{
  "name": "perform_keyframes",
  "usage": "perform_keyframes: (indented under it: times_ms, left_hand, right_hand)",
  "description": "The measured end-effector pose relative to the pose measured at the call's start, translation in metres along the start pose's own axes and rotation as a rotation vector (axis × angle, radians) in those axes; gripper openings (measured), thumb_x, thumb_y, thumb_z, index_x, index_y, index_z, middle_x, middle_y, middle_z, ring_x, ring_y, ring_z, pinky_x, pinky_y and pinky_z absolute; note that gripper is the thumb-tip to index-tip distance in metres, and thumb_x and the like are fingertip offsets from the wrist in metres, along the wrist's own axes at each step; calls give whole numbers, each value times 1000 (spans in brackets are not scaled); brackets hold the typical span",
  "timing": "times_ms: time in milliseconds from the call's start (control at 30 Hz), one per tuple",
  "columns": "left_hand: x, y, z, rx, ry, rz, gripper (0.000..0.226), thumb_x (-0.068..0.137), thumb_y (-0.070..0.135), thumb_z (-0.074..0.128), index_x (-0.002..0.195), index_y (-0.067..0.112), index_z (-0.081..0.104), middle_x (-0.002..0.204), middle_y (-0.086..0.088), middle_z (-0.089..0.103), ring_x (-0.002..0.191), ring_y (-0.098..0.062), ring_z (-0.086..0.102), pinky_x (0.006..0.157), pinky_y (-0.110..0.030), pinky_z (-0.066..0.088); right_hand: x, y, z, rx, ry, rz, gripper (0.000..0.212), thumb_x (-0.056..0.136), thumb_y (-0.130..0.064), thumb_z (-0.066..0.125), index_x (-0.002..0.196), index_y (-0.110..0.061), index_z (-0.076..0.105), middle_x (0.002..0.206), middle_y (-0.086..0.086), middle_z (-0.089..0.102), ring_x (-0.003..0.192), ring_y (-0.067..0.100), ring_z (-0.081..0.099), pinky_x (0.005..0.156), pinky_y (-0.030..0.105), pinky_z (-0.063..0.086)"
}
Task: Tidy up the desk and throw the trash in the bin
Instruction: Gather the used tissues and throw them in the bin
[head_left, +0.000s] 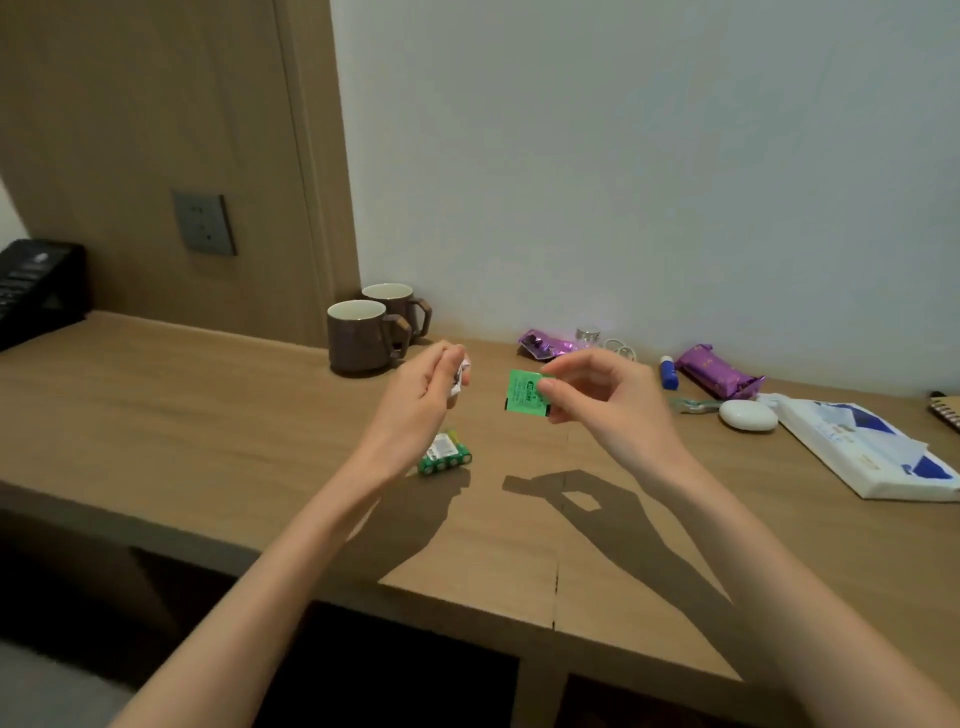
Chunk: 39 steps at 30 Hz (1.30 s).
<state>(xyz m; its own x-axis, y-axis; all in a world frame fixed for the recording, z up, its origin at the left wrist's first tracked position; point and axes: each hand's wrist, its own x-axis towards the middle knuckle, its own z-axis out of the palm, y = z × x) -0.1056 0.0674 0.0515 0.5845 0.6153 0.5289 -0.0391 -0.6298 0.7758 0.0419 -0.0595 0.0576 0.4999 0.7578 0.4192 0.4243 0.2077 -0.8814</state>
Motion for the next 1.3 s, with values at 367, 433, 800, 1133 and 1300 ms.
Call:
perform_keyframes:
  times_ms: [367, 433, 800, 1133, 1300]
  left_hand:
    - [-169, 7, -116, 11, -28, -299, 31, 94, 46, 34, 89, 38, 63, 79, 4, 53, 59, -6, 45, 52, -21, 38]
    - [-199, -2, -131, 67, -55, -348, 32, 101, 40, 33, 92, 40, 64, 79, 6, 57, 60, -7, 47, 55, -20, 39]
    - [-302, -148, -118, 54, -384, -821, 27, 100, 32, 39, 121, 27, 56, 95, 3, 59, 80, -2, 58, 68, -17, 50]
    - [-326, -240, -66, 1, -352, -1145, 30, 101, 27, 42, 129, 19, 46, 77, 1, 54, 63, -8, 50, 53, -12, 41]
    - [-331, -259, -62, 13, -331, -1266, 52, 100, 31, 42, 147, 15, 28, 140, -6, 48, 118, -15, 53, 90, -17, 41]
  right_hand:
    - [-114, -29, 95, 83, -406, 26, 8, 85, -11, 69, 93, -10, 69, 86, 6, 74, 72, 17, 71, 62, 29, 59]
    - [-134, -23, 112, 67, -479, 49, 8, 86, -15, 69, 93, -13, 69, 88, 3, 74, 76, 15, 72, 61, 27, 59]
    - [-191, 98, 195, -208, -696, 296, 6, 86, -14, 67, 92, -14, 69, 80, 3, 72, 74, 18, 72, 60, 27, 60]
    - [-211, 228, 248, -303, -617, 756, 9, 86, -8, 59, 89, -15, 65, 72, 2, 64, 67, 13, 66, 62, 31, 60]
    - [-208, 240, 257, -265, -700, 801, 23, 89, -17, 63, 112, -17, 64, 98, -4, 66, 94, 13, 64, 79, 27, 54]
